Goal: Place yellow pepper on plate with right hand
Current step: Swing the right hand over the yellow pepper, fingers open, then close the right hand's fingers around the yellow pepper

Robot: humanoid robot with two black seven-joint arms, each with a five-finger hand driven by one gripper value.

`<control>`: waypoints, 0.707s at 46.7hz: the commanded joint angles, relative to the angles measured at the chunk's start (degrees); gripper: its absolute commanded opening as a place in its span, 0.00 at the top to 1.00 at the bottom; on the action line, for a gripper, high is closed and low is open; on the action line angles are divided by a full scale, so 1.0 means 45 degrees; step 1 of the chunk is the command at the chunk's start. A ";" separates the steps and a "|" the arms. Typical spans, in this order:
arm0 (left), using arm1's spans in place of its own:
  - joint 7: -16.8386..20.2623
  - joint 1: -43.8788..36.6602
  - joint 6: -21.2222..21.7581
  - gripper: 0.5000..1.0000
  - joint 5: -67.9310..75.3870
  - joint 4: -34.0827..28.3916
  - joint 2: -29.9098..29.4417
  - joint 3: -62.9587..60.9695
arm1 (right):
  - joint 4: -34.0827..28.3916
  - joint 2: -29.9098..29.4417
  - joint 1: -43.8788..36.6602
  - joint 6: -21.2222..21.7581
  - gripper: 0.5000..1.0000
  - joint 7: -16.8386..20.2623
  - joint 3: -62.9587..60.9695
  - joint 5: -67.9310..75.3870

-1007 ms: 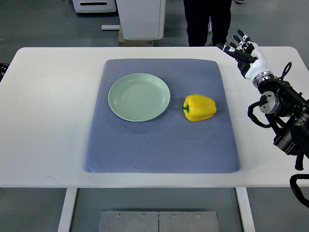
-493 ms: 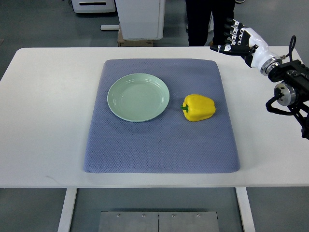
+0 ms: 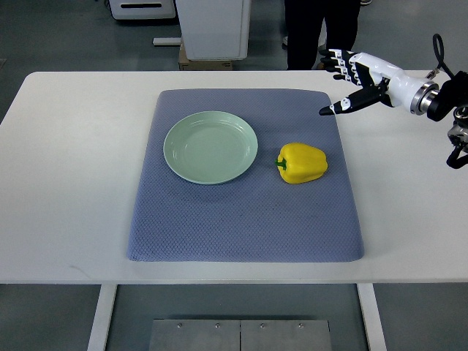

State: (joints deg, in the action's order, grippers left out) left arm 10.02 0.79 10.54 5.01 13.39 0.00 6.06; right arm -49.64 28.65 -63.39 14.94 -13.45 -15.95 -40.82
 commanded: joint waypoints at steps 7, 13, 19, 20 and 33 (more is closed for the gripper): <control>0.0000 0.0001 0.0001 0.00 0.0000 0.0012 0.0000 0.0000 | -0.0901 0.0215 -0.0991 0.0001 0.02 -0.0018 0.1942 -0.0207; 0.0000 0.0001 0.0001 0.00 0.0000 -0.0008 0.0000 0.0000 | -0.1097 0.0059 -0.1538 -0.0019 0.02 0.0002 0.2997 -0.0402; 0.0000 0.0001 0.0001 0.00 0.0000 0.0012 0.0000 0.0000 | -0.1077 -0.0215 -0.1597 -0.0038 0.02 0.0021 0.3564 -0.0558; 0.0000 0.0001 0.0001 0.00 0.0000 -0.0008 0.0000 0.0000 | -0.1077 -0.0215 -0.1597 -0.0038 0.02 0.0021 0.3603 -0.0597; 0.0000 0.0001 0.0001 0.00 0.0000 -0.0008 0.0000 0.0000 | -0.0980 -0.0234 -0.1578 -0.0175 0.03 0.0002 0.4189 -0.0793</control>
State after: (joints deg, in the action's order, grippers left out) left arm 10.02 0.82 10.55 5.01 13.39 0.00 6.07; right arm -54.05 27.61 -70.54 14.22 -13.41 2.18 -44.35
